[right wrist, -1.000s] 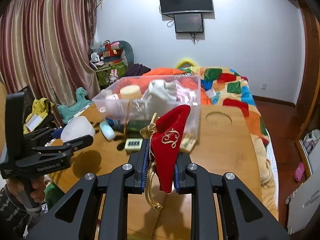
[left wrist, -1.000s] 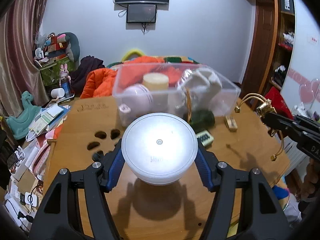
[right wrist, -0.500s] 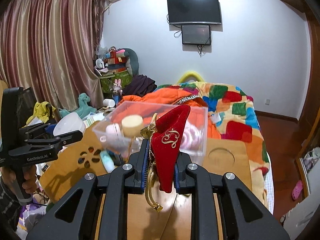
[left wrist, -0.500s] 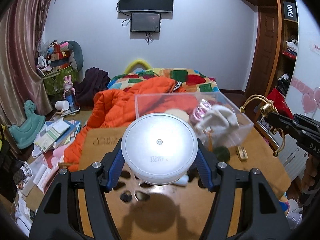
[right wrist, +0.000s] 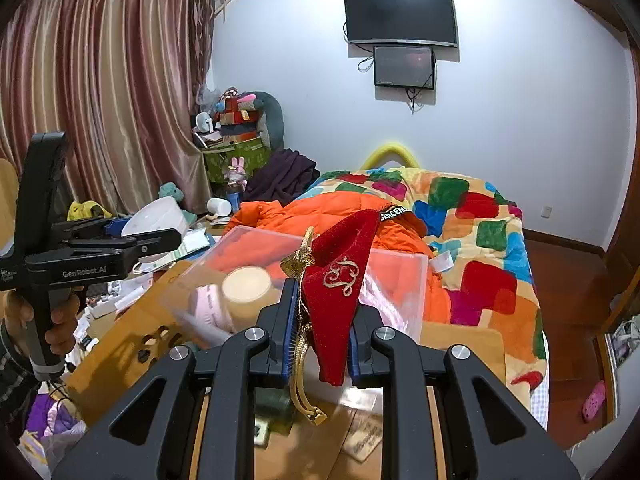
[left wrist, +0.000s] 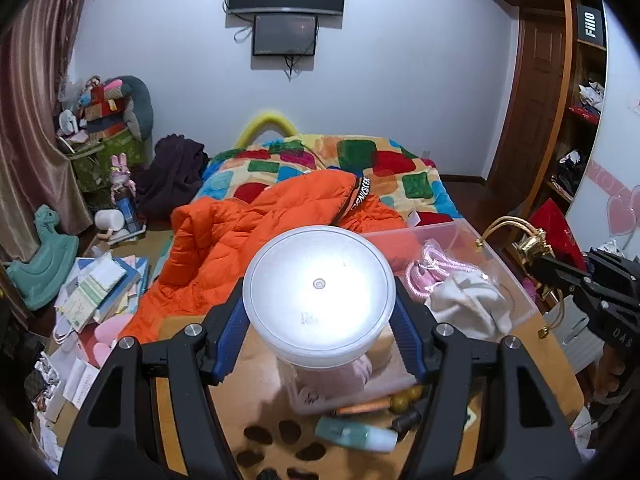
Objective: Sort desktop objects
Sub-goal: 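Carry the white lid with left while right carries the red pouch toward the clear box, then lower and release the lid into the box with left while right releases the red pouch inside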
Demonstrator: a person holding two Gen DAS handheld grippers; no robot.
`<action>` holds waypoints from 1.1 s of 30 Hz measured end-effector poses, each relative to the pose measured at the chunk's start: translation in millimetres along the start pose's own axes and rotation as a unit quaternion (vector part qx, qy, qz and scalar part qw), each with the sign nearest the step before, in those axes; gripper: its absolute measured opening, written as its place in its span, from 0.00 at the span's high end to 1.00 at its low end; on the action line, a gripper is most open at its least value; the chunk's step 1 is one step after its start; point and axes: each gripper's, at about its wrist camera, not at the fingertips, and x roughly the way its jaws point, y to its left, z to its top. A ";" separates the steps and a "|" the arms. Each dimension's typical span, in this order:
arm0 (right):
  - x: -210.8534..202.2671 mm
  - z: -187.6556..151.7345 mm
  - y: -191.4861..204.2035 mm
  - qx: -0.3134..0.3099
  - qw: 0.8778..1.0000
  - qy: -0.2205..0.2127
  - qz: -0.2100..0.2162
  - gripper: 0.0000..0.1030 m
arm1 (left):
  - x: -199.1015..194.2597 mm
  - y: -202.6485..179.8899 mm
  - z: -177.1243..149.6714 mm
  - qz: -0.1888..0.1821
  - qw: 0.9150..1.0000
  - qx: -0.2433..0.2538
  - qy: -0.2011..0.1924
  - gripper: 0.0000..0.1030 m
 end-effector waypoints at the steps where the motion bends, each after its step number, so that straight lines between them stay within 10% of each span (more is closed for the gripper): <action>1: 3.5 1.2 -1.0 0.000 1.000 0.002 0.000 0.83 | 6.6 -1.0 2.0 -0.002 1.000 0.000 0.005 0.37; 33: 109.3 -3.7 2.4 -0.039 0.993 0.110 0.027 0.77 | 103.7 -22.0 16.3 0.014 0.993 0.031 0.113 0.37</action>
